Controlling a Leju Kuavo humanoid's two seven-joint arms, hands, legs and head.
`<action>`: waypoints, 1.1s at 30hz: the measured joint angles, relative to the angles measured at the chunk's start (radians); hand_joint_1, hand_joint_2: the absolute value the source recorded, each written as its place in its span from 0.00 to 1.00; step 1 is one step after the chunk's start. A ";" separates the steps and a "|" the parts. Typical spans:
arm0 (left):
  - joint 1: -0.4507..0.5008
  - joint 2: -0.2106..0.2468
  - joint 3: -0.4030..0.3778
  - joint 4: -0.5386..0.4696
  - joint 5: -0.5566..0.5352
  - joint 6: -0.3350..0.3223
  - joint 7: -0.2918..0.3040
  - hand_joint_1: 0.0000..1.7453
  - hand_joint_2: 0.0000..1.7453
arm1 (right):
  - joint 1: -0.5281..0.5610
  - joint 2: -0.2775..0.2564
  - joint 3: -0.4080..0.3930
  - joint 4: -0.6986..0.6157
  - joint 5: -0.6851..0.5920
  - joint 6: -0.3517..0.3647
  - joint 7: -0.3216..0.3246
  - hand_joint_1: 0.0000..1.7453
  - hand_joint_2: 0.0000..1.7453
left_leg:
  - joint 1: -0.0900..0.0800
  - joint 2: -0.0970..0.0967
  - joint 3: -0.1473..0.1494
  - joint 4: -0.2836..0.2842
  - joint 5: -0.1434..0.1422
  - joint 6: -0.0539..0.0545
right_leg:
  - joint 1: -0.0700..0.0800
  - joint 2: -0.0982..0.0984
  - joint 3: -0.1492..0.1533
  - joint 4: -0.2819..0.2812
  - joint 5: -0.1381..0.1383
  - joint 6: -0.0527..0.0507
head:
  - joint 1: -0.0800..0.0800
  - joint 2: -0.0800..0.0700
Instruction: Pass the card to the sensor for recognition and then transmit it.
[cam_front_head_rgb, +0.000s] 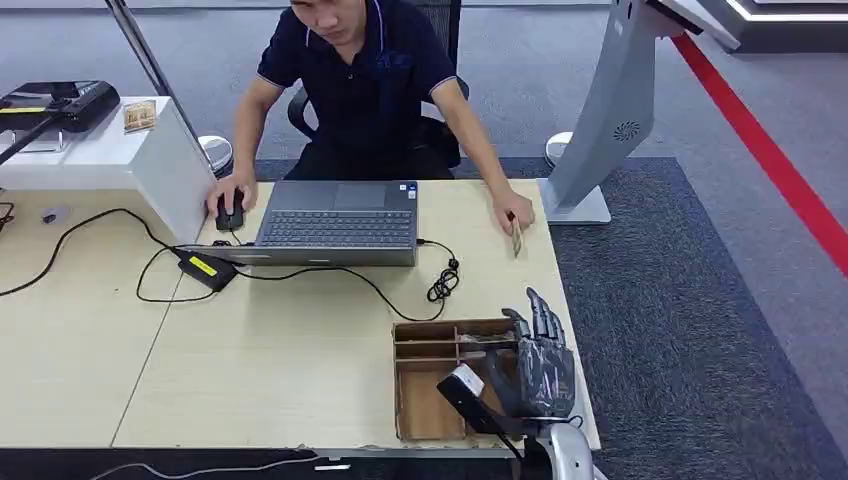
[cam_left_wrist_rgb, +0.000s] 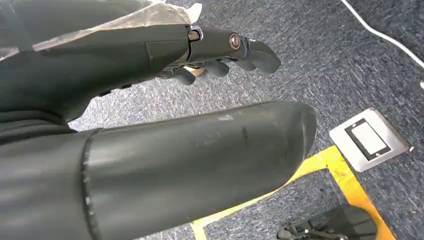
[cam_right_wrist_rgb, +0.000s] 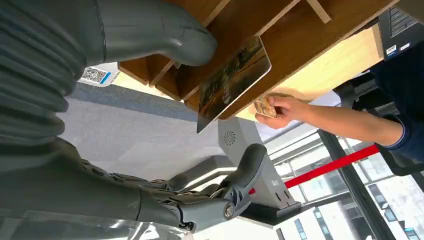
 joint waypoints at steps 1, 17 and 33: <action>0.000 0.000 0.000 0.000 0.000 0.000 0.000 0.00 0.00 | 0.000 0.000 0.000 0.000 0.000 0.000 0.000 0.32 1.00 | 0.000 0.000 0.000 0.000 0.000 0.000 | 0.000 0.000 0.000 0.000 0.000 0.000 | 0.000 0.000; 0.000 0.000 0.000 0.000 0.000 0.000 0.000 0.00 0.00 | 0.000 0.000 0.000 0.000 0.000 0.000 0.000 0.36 1.00 | 0.000 0.000 0.000 0.000 0.000 0.000 | 0.000 0.000 0.000 0.000 0.000 0.000 | 0.000 0.000; 0.000 0.000 0.000 0.000 -0.001 0.000 -0.001 0.00 0.00 | -0.005 0.001 0.002 0.008 -0.006 0.000 -0.003 0.41 1.00 | 0.000 0.000 0.000 0.000 0.000 0.000 | 0.000 0.000 0.000 0.000 0.000 0.000 | 0.000 0.000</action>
